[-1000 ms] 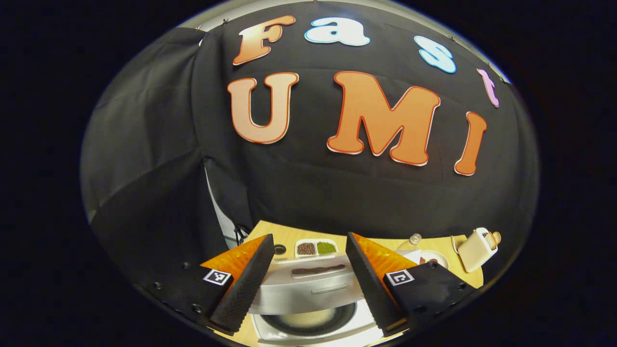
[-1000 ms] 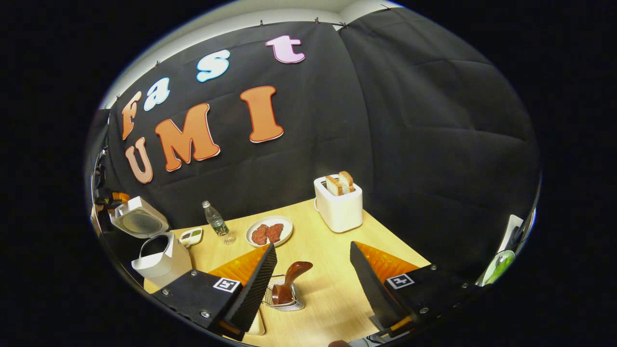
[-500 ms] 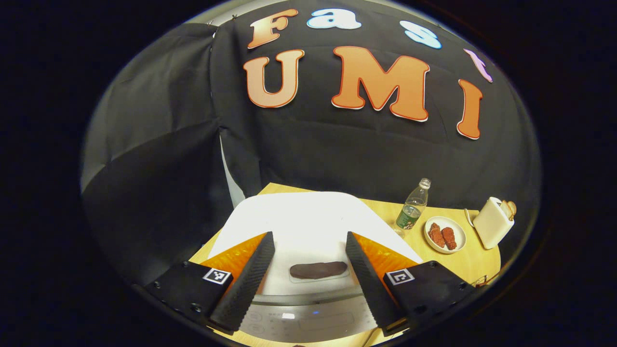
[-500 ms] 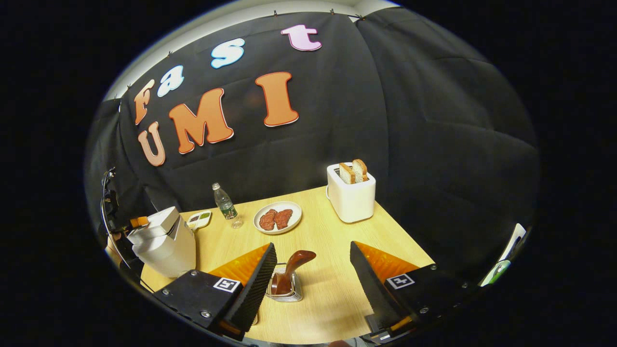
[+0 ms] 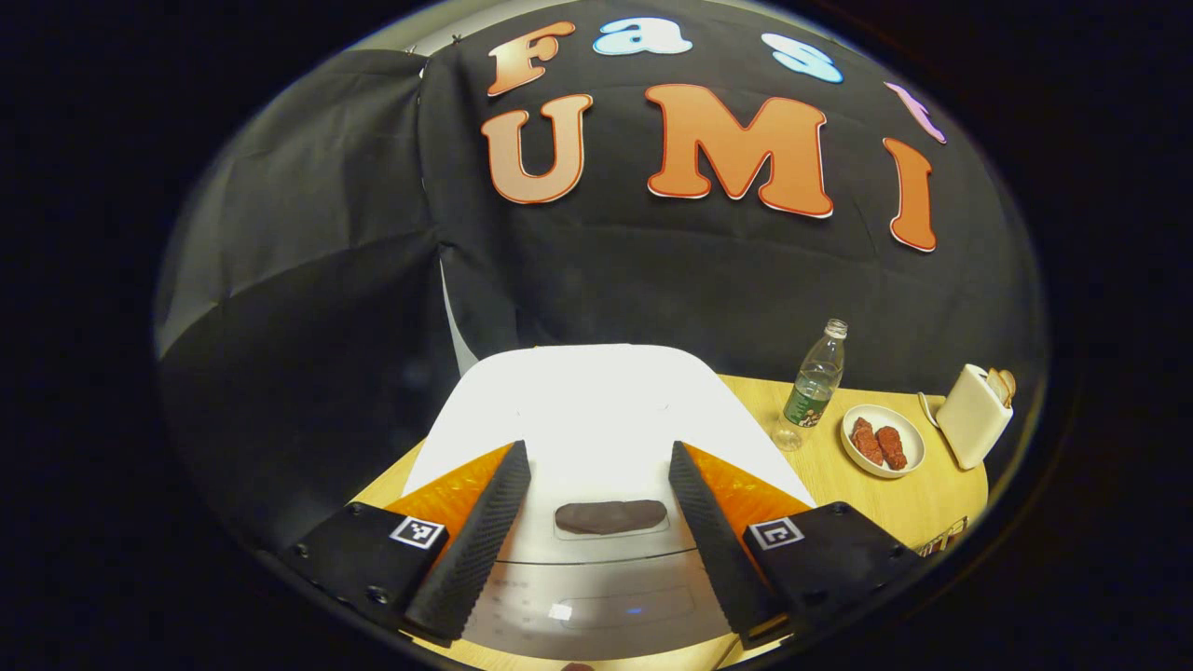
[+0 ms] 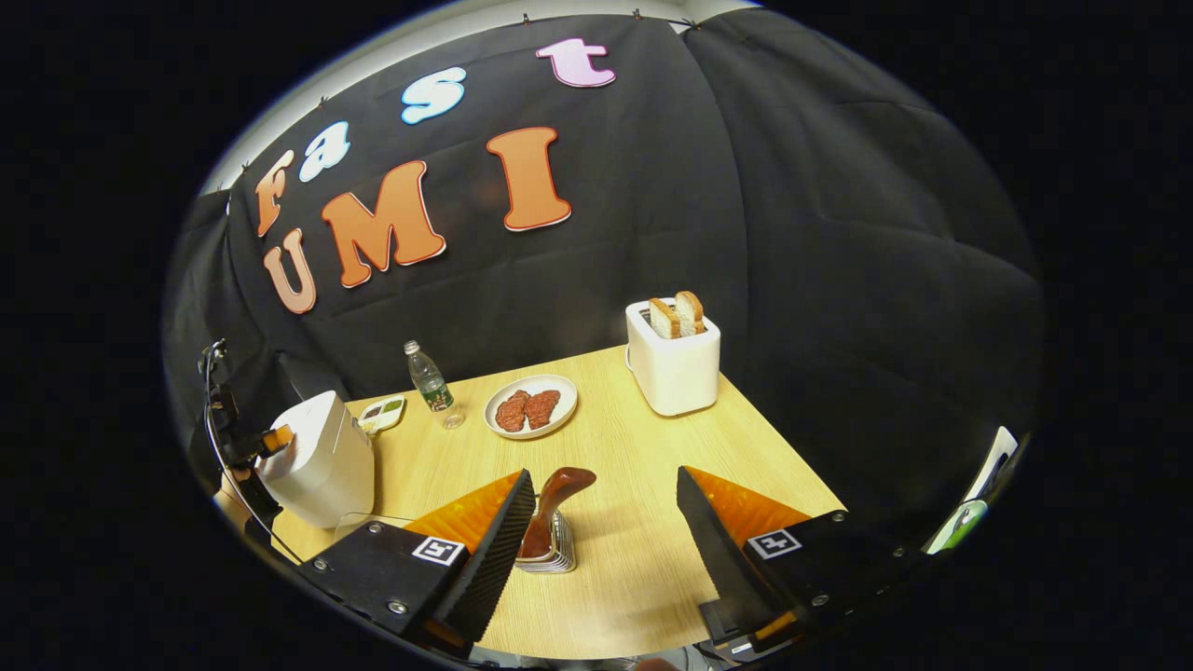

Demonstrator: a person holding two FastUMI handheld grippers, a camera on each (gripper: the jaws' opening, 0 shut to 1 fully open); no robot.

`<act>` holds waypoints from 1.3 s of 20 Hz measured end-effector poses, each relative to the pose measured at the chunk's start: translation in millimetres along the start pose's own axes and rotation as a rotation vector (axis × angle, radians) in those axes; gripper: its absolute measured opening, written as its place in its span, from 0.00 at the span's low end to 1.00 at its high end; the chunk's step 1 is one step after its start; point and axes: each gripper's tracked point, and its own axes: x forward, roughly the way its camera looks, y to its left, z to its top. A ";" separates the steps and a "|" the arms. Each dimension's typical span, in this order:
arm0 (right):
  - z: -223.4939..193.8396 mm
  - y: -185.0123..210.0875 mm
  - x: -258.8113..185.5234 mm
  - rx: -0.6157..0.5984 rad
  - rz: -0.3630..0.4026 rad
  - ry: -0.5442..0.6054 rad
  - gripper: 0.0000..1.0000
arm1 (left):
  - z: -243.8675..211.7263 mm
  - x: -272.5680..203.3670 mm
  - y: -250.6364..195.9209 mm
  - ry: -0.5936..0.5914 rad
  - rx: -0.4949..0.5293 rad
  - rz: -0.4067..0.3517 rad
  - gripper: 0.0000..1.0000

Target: Close the left gripper, press the button to open the rice cooker; take a wooden spoon from the chopstick holder with the right hand, scoop a spoonful of rice and pour it into the rice cooker, then put the wooden spoon back into the chopstick holder.

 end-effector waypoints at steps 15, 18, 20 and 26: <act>81.8 -17.7 -8.4 -0.096 -0.026 -0.137 0.95 | 85.9 -56.2 9.9 -0.039 -0.043 -0.080 1.00; 123.6 -14.9 -22.3 -0.138 -0.045 -0.196 0.95 | 144.4 -103.0 19.0 -0.149 -0.060 -0.121 1.00; 150.7 -9.9 -34.7 -0.164 -0.048 -0.241 0.95 | 182.6 -136.9 24.6 -0.227 -0.053 -0.135 1.00; 215.3 16.3 -79.2 -0.208 -0.034 -0.351 0.95 | 267.9 -244.4 55.3 -0.443 -0.020 -0.114 1.00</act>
